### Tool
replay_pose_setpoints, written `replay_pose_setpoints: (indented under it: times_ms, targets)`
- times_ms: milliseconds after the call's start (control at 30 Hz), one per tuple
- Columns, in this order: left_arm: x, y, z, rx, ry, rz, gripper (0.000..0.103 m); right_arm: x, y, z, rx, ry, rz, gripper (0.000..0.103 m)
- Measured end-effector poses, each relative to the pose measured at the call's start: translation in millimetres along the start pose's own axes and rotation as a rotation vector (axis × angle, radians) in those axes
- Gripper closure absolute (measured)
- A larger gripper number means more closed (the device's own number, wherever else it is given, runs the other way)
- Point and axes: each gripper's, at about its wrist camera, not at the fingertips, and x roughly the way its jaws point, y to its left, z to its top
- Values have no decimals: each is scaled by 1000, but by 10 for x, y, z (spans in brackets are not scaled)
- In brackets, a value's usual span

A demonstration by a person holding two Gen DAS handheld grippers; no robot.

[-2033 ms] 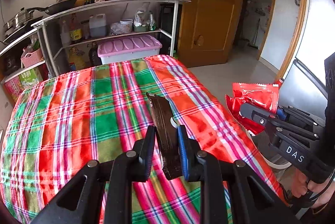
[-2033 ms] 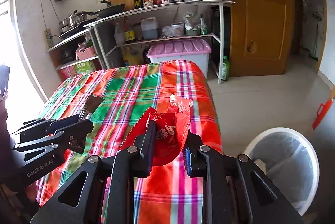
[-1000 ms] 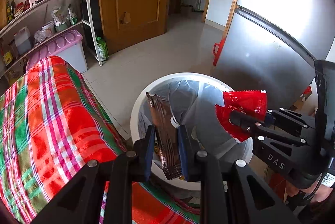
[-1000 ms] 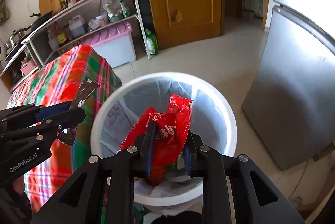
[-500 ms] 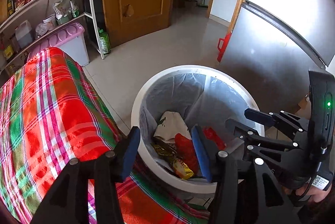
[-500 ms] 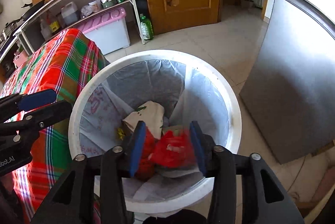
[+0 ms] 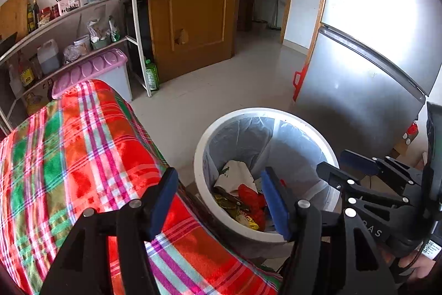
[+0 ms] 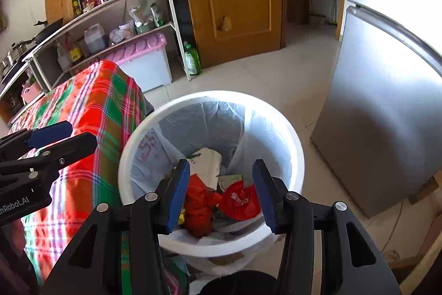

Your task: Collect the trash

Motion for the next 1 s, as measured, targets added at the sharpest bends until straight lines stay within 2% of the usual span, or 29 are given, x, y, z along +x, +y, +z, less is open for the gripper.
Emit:
replay_pose_setpoints:
  times_ms: [67,167,233,333,667,1000]
  targets:
    - [-143,25,-35,8,-36,34,34,-138,47,-23,1,-26,-8,55]
    - [-339,78,-91,-6,-72,45,33,-339,113,-78,9,-64,5,55]
    - [-461,74,-127,7,-106,88,31,-462,173,-114,5,-81,3,55]
    - [-611,111,-181,-1,-128,88,29,-642,244,-177,-1,-116,-2,55]
    - [-686,147,-465,-10,-88,108,28,-1015,368,-402,15,-176,-23,55]
    - [-629,108,-589,-14,-70,104,28,-984,383,-516,32,-164,-49,55]
